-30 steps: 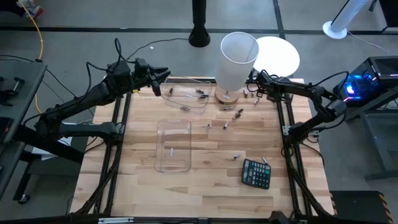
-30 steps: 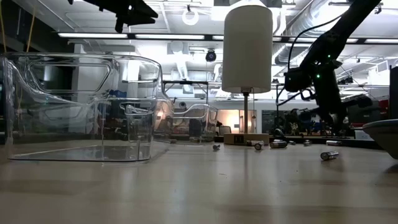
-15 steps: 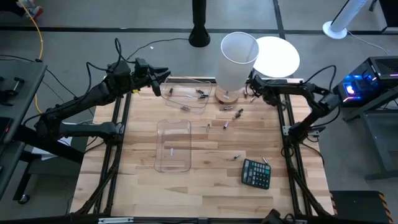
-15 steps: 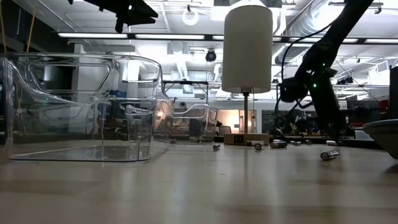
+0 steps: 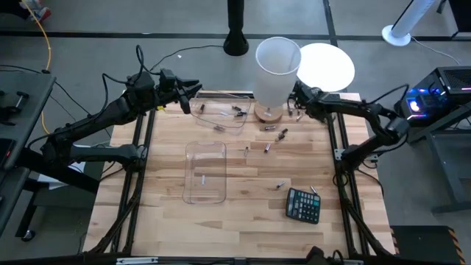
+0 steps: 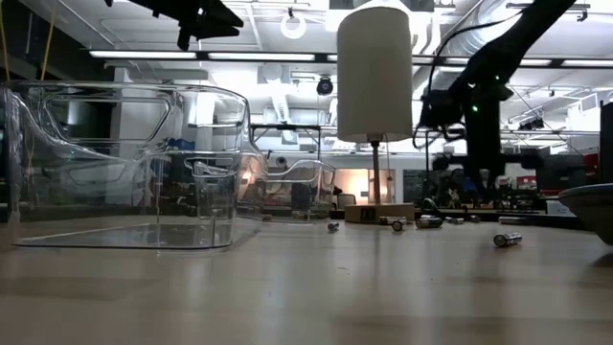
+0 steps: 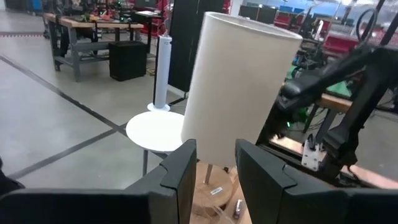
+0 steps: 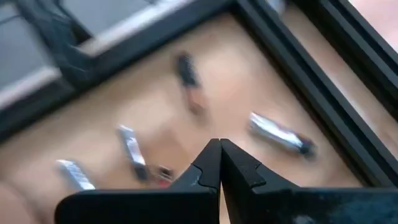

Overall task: Sort batteries
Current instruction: Adjust the batteries, then put the white battery into the bottom transparent bin

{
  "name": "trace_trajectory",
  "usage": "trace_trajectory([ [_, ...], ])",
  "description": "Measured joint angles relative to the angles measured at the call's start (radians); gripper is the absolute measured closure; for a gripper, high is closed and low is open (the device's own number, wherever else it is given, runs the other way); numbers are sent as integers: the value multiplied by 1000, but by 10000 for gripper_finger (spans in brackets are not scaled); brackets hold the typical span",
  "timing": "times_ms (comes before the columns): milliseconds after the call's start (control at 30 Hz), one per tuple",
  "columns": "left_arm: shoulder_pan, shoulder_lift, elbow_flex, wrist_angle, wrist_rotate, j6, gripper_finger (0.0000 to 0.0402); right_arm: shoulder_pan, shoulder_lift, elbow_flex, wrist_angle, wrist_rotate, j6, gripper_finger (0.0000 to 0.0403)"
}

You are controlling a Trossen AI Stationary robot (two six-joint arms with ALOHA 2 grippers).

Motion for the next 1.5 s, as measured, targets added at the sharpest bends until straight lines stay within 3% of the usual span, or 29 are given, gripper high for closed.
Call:
trace_trajectory([
  [133, 1, 0, 0, 0, 0, 33, 296, -59, 0, 54, 86, -26, -101, 403],
  [333, 1, 0, 0, -2, 0, 41, 296, -148, 2, 62, 24, -57, -177, 403],
  [600, 1, -1, 0, 1, 0, 34, 296, -72, -4, 61, -108, -67, -177, 403],
  [767, 1, -1, 0, 1, 0, 34, 296, 5, -41, 61, -331, 6, -137, 403],
  [867, 1, -1, 0, 1, 0, 34, 296, 26, -47, 61, -383, -7, -182, 403],
  [1100, 1, -1, 0, 0, 0, 28, 296, -40, -45, -5, -226, -164, -471, 403],
  [1400, 1, -1, 0, 0, 0, 5, 296, -104, -45, -43, -177, -209, -618, 402],
  [1500, 1, -1, 0, 0, 0, 5, 296, -110, -45, -82, -112, -303, -652, 393],
])
